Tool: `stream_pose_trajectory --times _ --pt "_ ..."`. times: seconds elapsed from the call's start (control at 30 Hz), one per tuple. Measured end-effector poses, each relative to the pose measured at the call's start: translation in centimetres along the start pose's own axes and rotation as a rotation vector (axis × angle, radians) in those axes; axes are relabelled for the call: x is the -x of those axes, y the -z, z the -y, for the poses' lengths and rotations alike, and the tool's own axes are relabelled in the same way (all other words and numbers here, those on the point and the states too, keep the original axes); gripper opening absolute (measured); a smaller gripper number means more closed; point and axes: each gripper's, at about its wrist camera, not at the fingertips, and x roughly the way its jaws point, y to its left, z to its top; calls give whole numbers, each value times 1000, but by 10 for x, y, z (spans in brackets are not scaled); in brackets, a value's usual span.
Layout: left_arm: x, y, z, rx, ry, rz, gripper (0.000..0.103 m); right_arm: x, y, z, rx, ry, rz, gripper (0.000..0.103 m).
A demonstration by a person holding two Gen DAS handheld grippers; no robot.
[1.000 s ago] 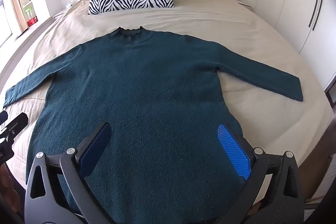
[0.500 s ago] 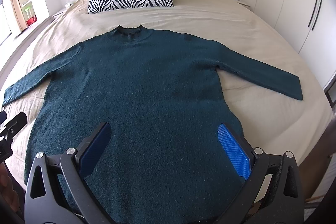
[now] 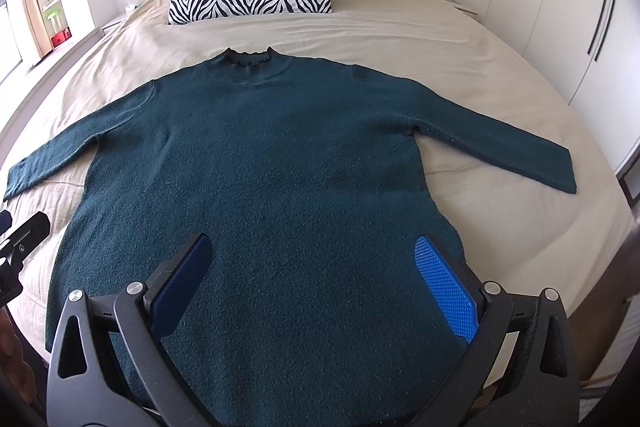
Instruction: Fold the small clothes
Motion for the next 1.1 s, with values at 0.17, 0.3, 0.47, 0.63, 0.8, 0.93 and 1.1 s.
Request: stream_pose_trajectory --times 0.17,0.3,0.47,0.63,0.8,0.93,1.1 --pt "0 0 -1 2 -2 0 103 -2 1 -1 -1 -1 -4 103" --pt "0 0 -1 1 -2 0 103 -2 2 -1 -2 -2 -3 103" --pt "0 0 -1 1 -1 0 103 -3 3 -2 3 -1 -2 103" --pt "0 0 -2 2 -1 0 103 -3 2 -3 9 1 -2 103" --pt "2 -2 -7 11 -3 2 103 -3 2 -5 9 2 -3 103" --pt "1 -2 -7 11 -4 1 103 -3 1 -5 12 3 -2 103" --pt "2 -2 -7 11 -4 4 103 -3 1 -7 13 4 -2 103"
